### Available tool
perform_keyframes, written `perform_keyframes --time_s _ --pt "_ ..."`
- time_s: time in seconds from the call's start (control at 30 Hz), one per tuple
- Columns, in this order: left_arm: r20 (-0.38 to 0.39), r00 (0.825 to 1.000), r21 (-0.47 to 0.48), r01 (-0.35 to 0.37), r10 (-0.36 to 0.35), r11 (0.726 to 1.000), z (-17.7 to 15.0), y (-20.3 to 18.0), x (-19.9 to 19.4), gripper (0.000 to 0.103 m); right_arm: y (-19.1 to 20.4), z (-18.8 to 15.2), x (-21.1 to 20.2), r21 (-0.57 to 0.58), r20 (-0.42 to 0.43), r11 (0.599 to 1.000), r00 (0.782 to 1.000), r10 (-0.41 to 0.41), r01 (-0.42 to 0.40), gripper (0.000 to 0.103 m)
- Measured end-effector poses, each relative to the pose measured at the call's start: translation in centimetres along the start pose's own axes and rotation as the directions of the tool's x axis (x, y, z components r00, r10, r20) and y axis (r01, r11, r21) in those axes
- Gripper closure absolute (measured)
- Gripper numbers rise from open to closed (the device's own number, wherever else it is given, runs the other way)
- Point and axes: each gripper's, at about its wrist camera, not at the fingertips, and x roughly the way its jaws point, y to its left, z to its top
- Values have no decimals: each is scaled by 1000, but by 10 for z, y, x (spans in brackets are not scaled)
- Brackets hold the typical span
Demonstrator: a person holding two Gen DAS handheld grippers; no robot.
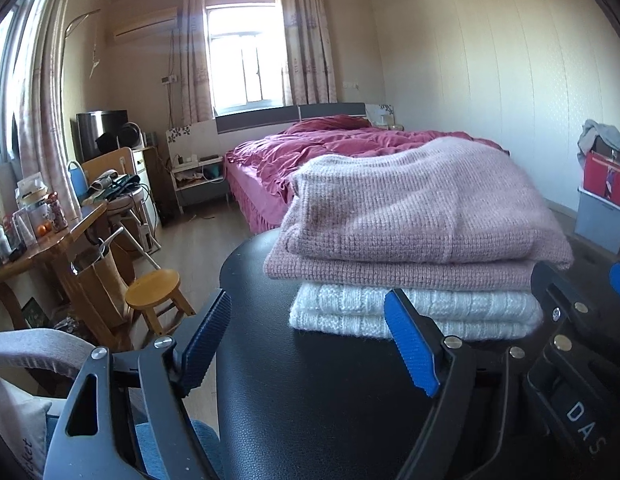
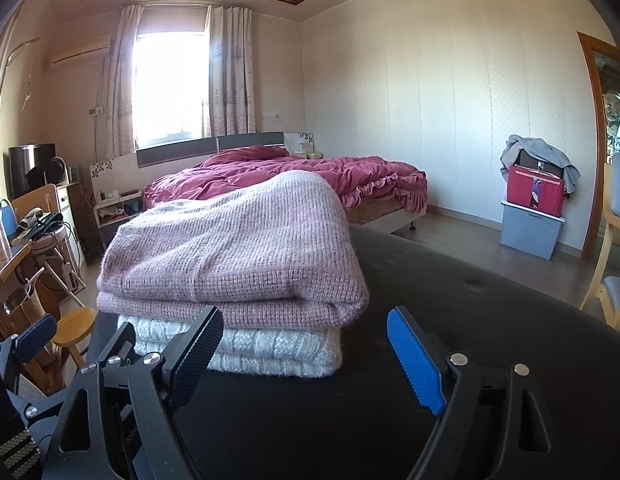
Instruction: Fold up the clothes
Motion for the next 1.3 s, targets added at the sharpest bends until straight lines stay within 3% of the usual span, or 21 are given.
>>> perform_keyframes --time_s 0.33,0.83,1.17,1.3 --pt "-49 998 33 43 -42 999 1 -8 11 16 -1 -1 9 19 -82 999 996 -46 47 16" --pt "-41 987 -153 149 -157 977 0 30 9 16 2 -5 2 -12 -80 995 991 -104 103 16" --pt "-61 994 -23 90 -91 996 -1 21 2 16 4 -5 1 -23 -93 996 992 -84 82 16" --pt "-71 992 -33 101 -103 994 -1 24 5 16 7 -6 1 -24 -104 997 992 -76 74 16"
